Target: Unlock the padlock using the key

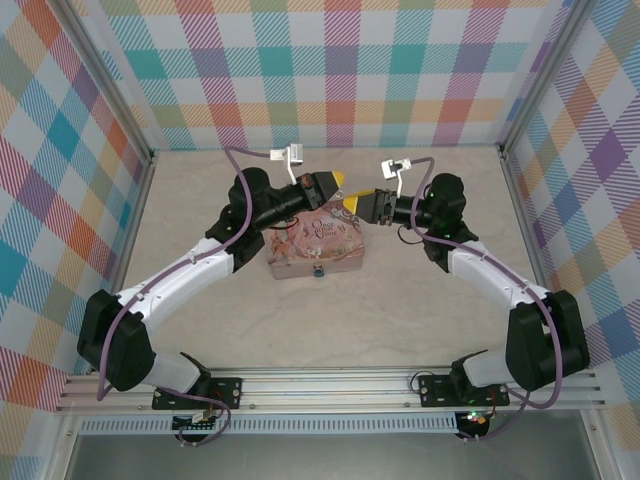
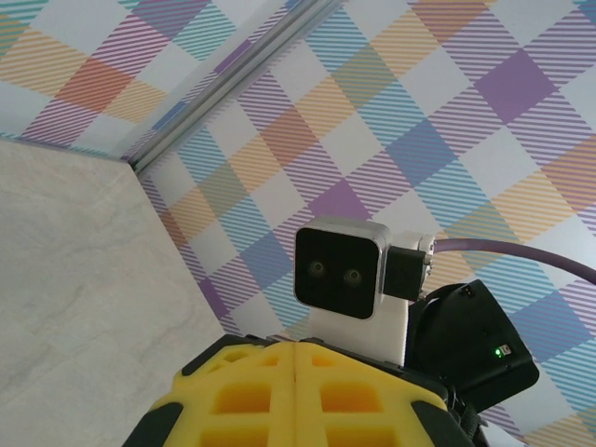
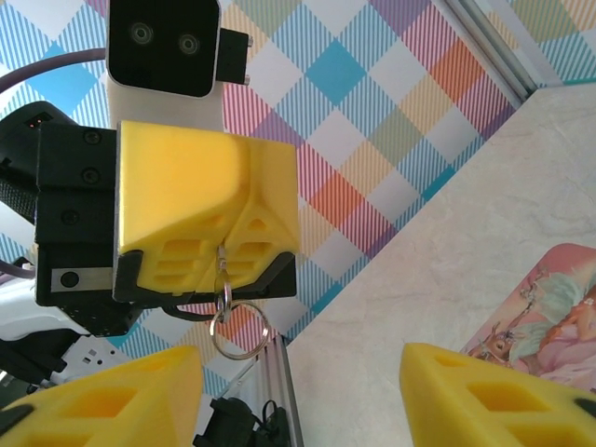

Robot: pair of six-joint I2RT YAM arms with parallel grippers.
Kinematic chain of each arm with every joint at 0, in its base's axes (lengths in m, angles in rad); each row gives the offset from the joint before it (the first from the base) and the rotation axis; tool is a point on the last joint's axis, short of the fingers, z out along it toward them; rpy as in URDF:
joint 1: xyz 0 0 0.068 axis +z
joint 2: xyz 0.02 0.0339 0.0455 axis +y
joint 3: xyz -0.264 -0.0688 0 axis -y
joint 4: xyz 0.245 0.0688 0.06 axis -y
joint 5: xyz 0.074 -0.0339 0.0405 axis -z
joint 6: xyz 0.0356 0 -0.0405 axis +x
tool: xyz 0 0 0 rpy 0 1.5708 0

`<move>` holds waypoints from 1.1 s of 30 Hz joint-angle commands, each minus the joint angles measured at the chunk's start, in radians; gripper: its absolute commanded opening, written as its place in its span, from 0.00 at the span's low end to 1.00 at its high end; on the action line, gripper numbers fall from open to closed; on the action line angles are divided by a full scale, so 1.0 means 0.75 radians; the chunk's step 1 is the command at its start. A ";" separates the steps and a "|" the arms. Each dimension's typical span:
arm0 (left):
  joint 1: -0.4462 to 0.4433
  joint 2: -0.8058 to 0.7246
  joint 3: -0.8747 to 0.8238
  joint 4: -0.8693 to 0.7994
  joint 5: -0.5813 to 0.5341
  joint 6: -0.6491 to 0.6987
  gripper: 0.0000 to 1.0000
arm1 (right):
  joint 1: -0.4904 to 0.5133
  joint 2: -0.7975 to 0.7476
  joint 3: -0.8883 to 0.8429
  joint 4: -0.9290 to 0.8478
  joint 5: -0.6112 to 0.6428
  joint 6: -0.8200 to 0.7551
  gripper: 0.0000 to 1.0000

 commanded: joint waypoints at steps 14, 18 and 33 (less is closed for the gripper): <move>-0.023 0.021 0.007 0.070 0.041 -0.001 0.00 | 0.040 0.012 0.070 0.112 0.010 0.007 0.41; -0.023 0.021 -0.007 0.092 0.038 -0.009 0.00 | 0.040 0.024 0.078 0.138 0.019 0.040 0.32; -0.023 0.027 -0.017 0.101 0.027 -0.017 0.00 | 0.060 0.056 0.078 0.150 0.015 0.071 0.18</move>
